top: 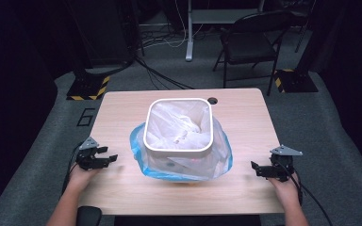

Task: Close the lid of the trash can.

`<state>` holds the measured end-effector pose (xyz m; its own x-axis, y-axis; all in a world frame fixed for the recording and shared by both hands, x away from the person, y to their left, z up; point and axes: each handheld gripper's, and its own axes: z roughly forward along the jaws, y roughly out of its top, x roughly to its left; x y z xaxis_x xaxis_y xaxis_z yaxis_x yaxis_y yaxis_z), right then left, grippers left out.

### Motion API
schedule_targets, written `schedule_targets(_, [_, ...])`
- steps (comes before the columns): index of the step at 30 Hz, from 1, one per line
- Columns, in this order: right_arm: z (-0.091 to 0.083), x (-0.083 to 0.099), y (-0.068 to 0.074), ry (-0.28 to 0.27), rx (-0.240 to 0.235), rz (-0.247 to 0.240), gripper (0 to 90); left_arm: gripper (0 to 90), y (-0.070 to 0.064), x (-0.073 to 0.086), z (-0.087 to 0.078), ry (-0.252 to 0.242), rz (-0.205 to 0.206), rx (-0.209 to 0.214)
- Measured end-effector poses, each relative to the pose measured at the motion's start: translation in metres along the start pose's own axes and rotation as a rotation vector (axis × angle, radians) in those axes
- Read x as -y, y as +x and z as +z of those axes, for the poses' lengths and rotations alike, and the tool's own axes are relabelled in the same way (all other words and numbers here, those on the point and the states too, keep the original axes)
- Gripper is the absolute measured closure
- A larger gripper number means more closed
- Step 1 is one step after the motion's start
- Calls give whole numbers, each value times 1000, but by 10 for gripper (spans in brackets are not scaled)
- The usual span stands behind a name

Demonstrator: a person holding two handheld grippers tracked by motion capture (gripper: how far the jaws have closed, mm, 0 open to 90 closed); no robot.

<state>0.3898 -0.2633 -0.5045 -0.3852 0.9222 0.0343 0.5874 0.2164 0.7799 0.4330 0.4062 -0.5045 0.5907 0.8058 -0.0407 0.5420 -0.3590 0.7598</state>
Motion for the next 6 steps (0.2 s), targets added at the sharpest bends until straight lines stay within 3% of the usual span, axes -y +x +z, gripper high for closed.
schedule_targets(2, [1, 2, 0, 7, -24, 11, 0, 320, 3, 2, 1, 22, -18, -12])
schedule_targets(6, [5, 6, -1, -2, -19, 32, 0, 281, 7, 4, 6, 45, -27, -28])
